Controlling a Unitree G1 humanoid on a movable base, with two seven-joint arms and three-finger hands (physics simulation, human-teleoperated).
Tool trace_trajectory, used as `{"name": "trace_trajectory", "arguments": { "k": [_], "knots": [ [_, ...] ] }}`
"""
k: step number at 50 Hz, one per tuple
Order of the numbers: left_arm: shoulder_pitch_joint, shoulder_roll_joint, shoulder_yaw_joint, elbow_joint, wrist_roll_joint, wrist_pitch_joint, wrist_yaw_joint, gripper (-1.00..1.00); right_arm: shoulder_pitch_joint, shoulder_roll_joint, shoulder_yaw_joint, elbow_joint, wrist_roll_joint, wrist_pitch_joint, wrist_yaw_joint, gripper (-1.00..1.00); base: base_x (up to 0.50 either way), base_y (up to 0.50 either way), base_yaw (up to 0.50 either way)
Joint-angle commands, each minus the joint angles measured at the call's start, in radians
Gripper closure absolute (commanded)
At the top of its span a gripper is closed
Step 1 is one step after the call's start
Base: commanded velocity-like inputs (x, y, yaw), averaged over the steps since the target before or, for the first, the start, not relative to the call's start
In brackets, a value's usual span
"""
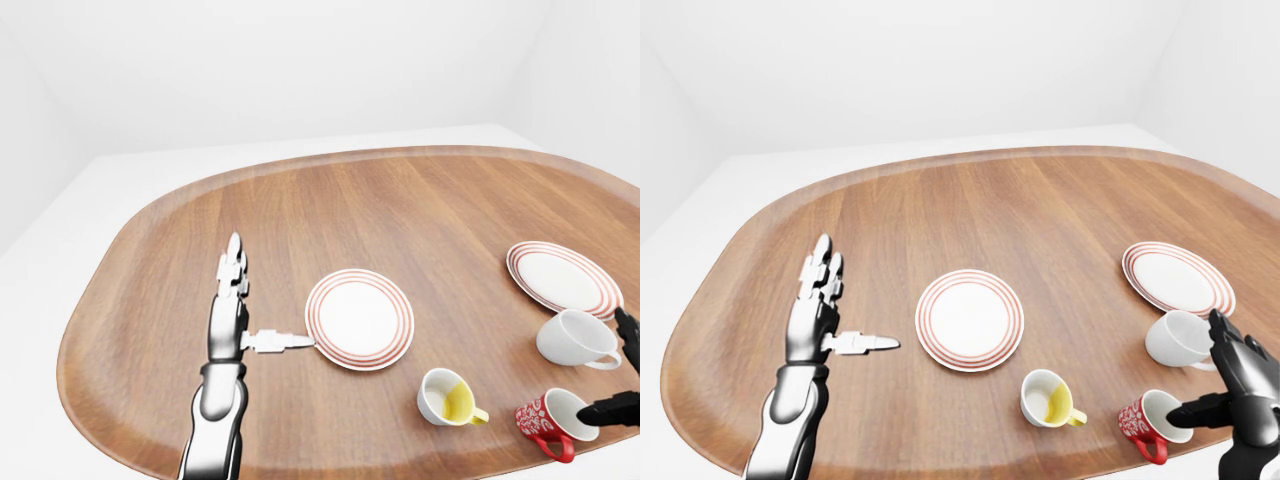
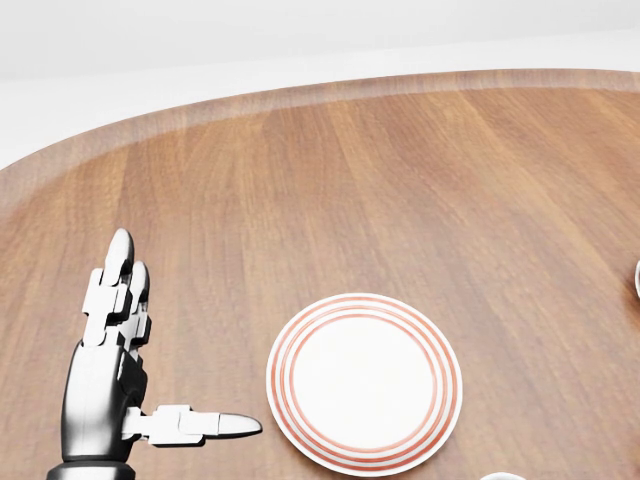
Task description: Put the red mug on the left plate.
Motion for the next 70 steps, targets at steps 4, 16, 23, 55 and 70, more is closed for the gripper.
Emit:
{"name": "trace_trajectory", "arguments": {
  "k": [4,16,23,55,70],
  "knots": [
    [-0.001,0.000,0.002,-0.007,-0.003,0.000,-0.001,-1.00,-0.019,-0.020,0.029,0.060,0.053,0.000,-0.056,-1.00,0.00,0.00,0.00],
    [0.000,0.001,0.005,-0.022,-0.007,0.000,-0.005,-1.00,-0.048,-0.035,0.090,0.208,0.138,0.000,-0.154,-1.00,0.00,0.00,0.00],
    [-0.002,0.000,0.005,-0.023,-0.006,0.000,-0.004,-1.00,-0.048,-0.054,0.128,0.275,0.190,0.000,-0.188,-1.00,0.00,0.00,0.00],
    [0.015,0.001,0.000,-0.010,-0.003,0.000,-0.001,-1.00,-0.024,-0.050,0.186,0.360,0.182,0.000,-0.162,-1.00,0.00,0.00,0.00],
    [0.022,0.001,-0.002,-0.009,-0.003,0.000,-0.001,-1.00,-0.019,-0.051,0.226,0.412,0.192,0.000,-0.158,-1.00,0.00,0.00,0.00]
  ]
}}
